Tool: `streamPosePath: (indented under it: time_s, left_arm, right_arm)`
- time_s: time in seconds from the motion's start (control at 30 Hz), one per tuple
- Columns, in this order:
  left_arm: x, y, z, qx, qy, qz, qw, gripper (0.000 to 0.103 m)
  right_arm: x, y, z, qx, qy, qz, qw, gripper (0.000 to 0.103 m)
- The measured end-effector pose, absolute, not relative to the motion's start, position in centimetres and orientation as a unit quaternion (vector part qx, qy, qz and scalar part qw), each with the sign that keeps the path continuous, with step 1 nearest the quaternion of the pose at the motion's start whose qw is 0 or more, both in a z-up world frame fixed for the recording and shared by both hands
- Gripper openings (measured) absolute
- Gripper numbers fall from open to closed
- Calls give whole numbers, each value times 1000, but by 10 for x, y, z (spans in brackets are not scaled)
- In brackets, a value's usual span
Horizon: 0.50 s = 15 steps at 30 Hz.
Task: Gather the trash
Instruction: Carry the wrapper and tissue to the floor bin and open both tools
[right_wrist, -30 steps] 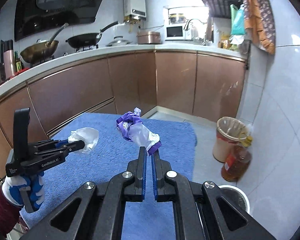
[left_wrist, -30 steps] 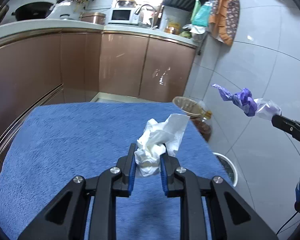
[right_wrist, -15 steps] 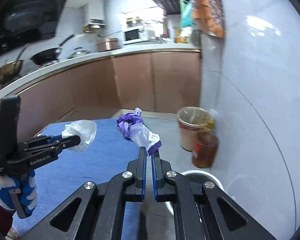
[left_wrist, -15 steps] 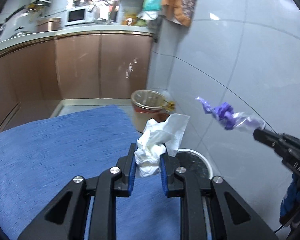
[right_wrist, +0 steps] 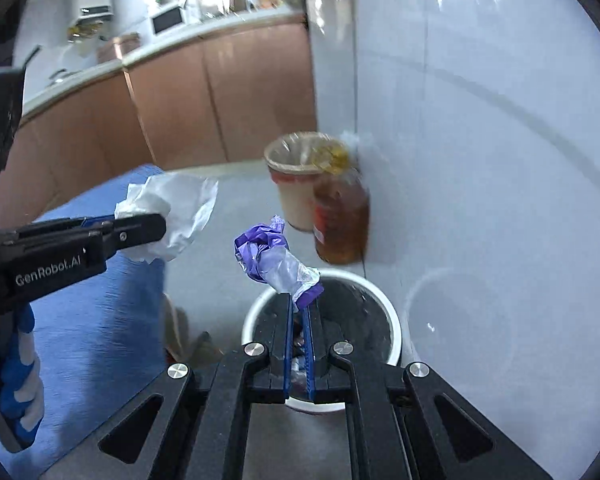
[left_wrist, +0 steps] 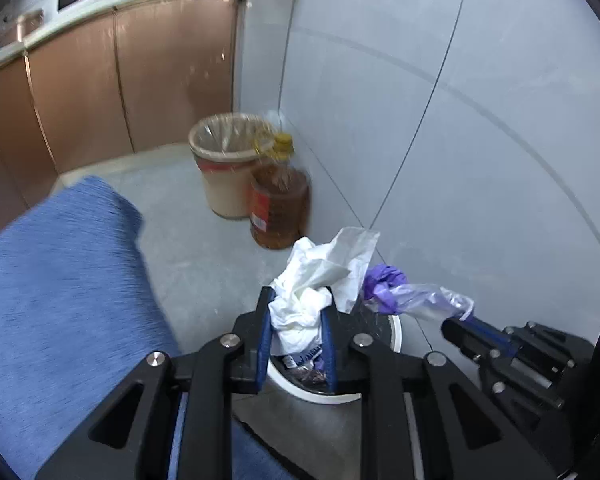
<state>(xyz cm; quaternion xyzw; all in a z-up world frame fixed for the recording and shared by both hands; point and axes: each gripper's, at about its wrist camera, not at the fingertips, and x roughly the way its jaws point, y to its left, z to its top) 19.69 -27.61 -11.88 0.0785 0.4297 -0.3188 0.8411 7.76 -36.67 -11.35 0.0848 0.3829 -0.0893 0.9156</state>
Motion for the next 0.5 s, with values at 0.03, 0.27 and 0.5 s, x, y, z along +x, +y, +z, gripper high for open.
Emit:
streamPosePath:
  time_s: [0.03,0.27,0.5]
  left_arm:
    - [201,-284,-126,81,436,-318,838,22]
    - [223,-328,-163,94,466,-317,820,23]
    - [231,-339,-183,89,483,-305,816,52]
  right_arm:
    - [81,-371,-119,88,388,-91,913,5]
    - [104,-396,-161,108,420,-101,896,6]
    - [123,-403,-191,108,451,-110,879,12]
